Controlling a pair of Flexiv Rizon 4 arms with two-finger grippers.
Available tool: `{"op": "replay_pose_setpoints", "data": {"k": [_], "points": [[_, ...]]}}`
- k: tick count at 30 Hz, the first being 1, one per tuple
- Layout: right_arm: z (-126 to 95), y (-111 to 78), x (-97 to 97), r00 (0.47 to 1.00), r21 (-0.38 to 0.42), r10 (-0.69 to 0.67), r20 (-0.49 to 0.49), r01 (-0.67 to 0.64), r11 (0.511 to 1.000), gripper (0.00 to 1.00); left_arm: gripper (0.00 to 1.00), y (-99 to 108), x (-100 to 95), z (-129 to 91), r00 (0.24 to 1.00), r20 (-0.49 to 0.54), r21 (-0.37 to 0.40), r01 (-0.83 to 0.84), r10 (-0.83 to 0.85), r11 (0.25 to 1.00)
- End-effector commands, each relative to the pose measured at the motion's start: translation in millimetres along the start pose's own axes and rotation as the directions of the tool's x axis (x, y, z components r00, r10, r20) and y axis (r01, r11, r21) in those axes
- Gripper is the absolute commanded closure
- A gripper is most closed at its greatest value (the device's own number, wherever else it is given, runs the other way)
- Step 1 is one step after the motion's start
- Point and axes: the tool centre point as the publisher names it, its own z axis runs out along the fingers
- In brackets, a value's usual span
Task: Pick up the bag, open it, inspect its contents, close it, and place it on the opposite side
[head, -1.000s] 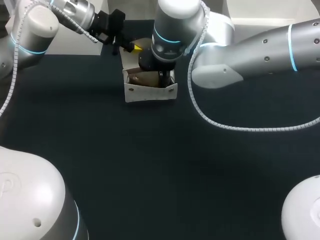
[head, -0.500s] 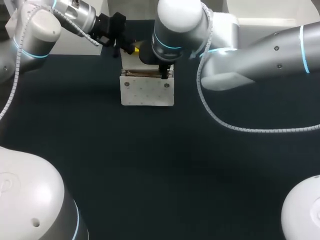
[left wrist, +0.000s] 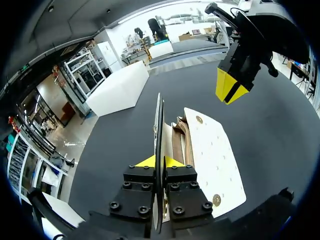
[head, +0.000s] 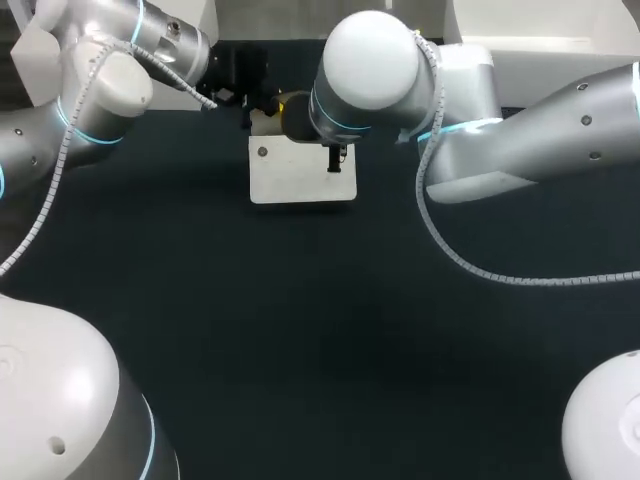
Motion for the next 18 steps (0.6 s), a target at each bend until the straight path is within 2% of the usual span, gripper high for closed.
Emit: {"op": "replay_pose_setpoints", "data": {"k": [1,4,11,15,18], "points": [[1.8,-3.1,10.6,1.0,-0.006,0.004,0.021,-0.004,1.0,1.0,1.0,6.1,8.6,12.5,0.998,0.065,-0.004,-0.025,0.025,1.0],[2.3,-4.2,17.2,1.0,-0.024,0.011,0.029,-0.01,1.0,1.0,1.0,14.5,9.4,19.8,0.993,0.115,-0.002,-0.042,0.042,0.999],[8.3,-7.1,38.1,0.998,-0.055,0.036,0.043,-0.034,0.998,1.0,1.0,29.3,8.1,33.2,0.99,0.128,-0.001,-0.066,0.066,0.998],[16.6,-6.3,52.0,0.996,-0.099,0.092,-0.023,-0.094,0.991,1.0,1.0,36.3,4.4,35.7,0.991,0.122,0.013,-0.063,0.061,0.998],[16.6,-6.3,52.0,0.996,-0.099,0.092,-0.023,-0.094,0.991,1.0,1.0,38.2,2.2,36.4,0.992,0.112,0.005,-0.055,0.054,0.998]]}}
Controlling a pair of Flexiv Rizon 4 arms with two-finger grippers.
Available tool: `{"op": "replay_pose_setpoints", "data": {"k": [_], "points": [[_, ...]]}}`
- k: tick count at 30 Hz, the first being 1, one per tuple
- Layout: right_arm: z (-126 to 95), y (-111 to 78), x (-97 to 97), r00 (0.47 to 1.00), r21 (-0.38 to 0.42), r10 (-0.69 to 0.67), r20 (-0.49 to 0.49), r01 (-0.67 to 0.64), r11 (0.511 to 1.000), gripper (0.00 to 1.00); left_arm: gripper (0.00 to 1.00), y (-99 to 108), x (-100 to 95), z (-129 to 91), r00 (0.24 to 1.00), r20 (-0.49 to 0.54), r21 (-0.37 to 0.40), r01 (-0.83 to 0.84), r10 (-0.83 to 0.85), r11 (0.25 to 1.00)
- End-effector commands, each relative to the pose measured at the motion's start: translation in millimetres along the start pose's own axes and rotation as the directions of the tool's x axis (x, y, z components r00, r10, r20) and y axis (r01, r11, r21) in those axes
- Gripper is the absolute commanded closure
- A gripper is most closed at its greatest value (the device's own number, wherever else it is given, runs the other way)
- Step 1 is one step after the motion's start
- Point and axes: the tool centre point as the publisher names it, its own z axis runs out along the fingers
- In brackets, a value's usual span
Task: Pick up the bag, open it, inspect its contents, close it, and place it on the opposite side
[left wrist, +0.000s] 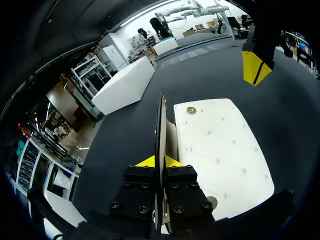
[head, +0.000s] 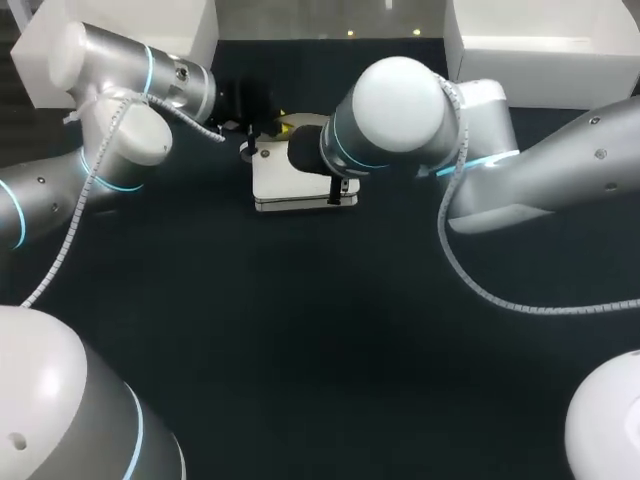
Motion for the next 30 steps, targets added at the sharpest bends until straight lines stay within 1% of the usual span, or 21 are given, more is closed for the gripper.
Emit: {"op": "replay_pose_setpoints", "data": {"k": [1,12,15,17,21,25,27,30], "points": [[4.7,-4.7,-0.1,1.0,-0.022,0.0,0.009,0.0,1.0,1.0,1.0,4.6,-3.2,4.7,1.0,-0.007,0.005,0.001,0.0,1.0],[4.7,-4.7,-0.1,1.0,-0.022,0.0,0.009,0.0,1.0,1.0,1.0,4.6,-3.2,4.7,1.0,-0.007,0.005,0.001,0.0,1.0],[3.9,-1.4,-3.7,0.998,-0.033,-0.028,0.054,0.029,0.999,1.0,1.0,4.6,-2.7,10.2,0.999,-0.001,0.024,-0.051,0.051,0.998],[5.5,0.2,0.6,0.996,-0.048,-0.031,0.078,0.035,0.998,1.0,1.0,6.5,-1.9,12.5,0.997,0.005,0.033,-0.08,0.08,0.996],[12.1,0.1,13.2,0.995,-0.046,-0.04,0.096,0.045,0.998,1.0,1.0,14.4,-5.2,19.5,0.994,0.007,0.024,-0.106,0.106,0.994],[19.1,-2.6,22.9,0.995,-0.027,-0.04,0.094,0.042,0.999,1.0,1.0,22.0,-9.9,24.6,0.994,0.01,0.028,-0.108,0.108,0.994],[21.2,-3.5,26.6,0.995,-0.031,-0.038,0.093,0.042,0.999,1.0,1.0,24.4,-11.1,27.2,0.993,0.009,0.032,-0.114,0.114,0.993],[24.4,-5.8,30.1,0.996,0.0,-0.041,0.08,0.041,0.999,1.0,1.0,26.6,-11.9,29.8,0.993,0.0,0.032,-0.118,0.118,0.993]]}}
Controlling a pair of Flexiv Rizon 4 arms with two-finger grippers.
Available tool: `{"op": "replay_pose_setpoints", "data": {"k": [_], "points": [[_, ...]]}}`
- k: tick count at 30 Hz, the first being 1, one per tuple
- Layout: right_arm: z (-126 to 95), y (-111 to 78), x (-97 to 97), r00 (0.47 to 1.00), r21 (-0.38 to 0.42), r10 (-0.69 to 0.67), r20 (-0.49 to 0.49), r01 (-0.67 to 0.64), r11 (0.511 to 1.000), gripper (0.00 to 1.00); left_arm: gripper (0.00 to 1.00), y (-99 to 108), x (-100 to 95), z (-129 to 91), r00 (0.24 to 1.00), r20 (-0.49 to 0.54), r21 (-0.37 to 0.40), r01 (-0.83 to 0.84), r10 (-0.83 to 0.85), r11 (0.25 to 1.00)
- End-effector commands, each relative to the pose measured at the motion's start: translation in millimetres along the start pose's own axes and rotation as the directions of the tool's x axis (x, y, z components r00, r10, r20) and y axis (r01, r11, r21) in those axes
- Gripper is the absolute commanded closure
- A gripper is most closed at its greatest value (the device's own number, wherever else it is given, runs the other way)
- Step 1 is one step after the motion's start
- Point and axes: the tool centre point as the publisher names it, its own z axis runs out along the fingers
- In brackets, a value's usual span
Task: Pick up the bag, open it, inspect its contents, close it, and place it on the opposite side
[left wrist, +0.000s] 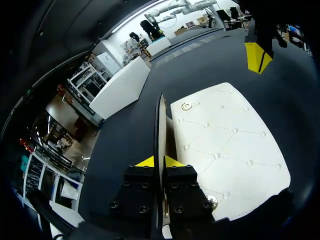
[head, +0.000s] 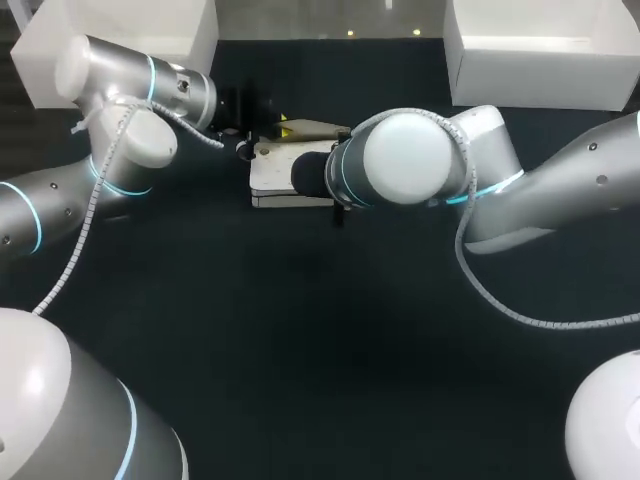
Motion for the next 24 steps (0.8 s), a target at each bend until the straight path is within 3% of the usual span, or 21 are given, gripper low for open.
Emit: {"op": "replay_pose_setpoints", "data": {"k": [1,3,7,11,24], "points": [[6.3,1.4,7.2,1.0,0.03,-0.002,0.013,0.001,1.0,0.91,1.0,7.2,-4.9,10.4,1.0,-0.01,0.009,-0.005,0.005,1.0],[8.0,-0.1,9.1,1.0,0.036,-0.002,0.01,0.002,0.999,0.75,1.0,7.5,-5.0,11.2,1.0,-0.019,0.012,-0.006,0.006,1.0],[10.4,-2.6,11.2,1.0,0.049,-0.002,0.015,0.001,0.999,0.6,1.0,8.0,-4.9,13.7,0.999,-0.041,0.0,-0.004,0.004,1.0],[13.1,-4.3,11.3,1.0,0.063,-0.009,0.025,0.008,0.998,0.58,1.0,8.3,-4.7,14.6,0.999,-0.051,0.002,-0.003,0.003,1.0],[28.8,-10.4,9.5,0.999,0.07,-0.008,0.035,0.005,0.998,0.63,1.0,5.5,1.2,12.4,0.997,-0.072,0.016,-0.006,0.007,1.0]]}}
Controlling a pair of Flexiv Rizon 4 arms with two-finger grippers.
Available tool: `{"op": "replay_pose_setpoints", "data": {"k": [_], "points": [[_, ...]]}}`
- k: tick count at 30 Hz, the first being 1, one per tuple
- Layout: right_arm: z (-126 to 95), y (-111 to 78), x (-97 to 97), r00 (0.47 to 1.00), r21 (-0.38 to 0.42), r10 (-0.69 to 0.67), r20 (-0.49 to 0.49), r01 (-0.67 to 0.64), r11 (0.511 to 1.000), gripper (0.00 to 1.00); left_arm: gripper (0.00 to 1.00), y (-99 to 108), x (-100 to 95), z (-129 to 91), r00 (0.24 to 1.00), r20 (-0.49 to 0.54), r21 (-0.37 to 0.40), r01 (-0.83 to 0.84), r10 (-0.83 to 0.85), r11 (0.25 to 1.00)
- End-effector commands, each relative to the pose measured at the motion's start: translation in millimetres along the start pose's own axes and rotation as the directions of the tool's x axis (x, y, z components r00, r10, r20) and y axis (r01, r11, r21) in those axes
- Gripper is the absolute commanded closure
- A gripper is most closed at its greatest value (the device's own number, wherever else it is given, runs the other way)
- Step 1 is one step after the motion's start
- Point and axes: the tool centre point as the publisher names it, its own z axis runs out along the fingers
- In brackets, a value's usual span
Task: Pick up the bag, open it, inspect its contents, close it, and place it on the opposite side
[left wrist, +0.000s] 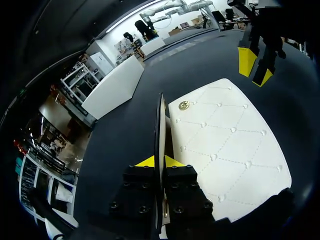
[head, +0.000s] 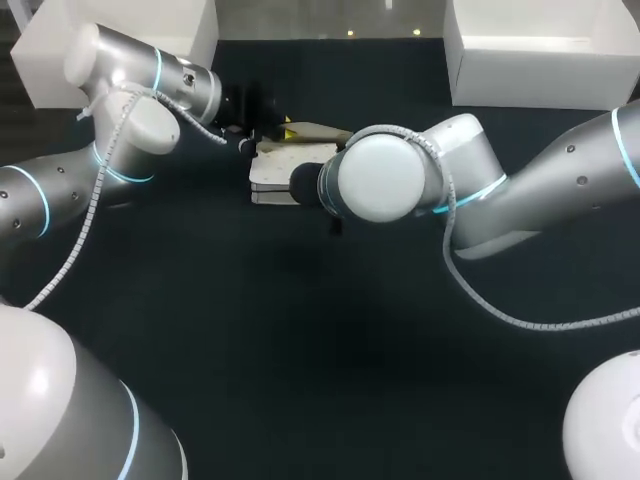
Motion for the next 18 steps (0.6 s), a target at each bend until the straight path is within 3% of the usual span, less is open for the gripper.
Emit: {"op": "replay_pose_setpoints", "data": {"k": [1,8,18], "points": [[10.1,-0.2,1.0,1.0,0.003,-0.004,0.011,0.004,1.0,0.64,1.0,1.1,0.8,-0.7,1.0,-0.004,0.007,-0.002,0.002,1.0],[21.5,1.1,-6.3,0.999,0.012,-0.017,0.033,0.017,1.0,0.63,1.0,1.4,3.2,-1.6,1.0,-0.016,0.013,-0.001,0.001,1.0],[33.9,7.5,-13.0,0.999,0.015,-0.039,0.038,0.038,0.999,0.69,1.0,2.2,4.2,-4.2,1.0,-0.018,0.013,-0.007,0.007,1.0]]}}
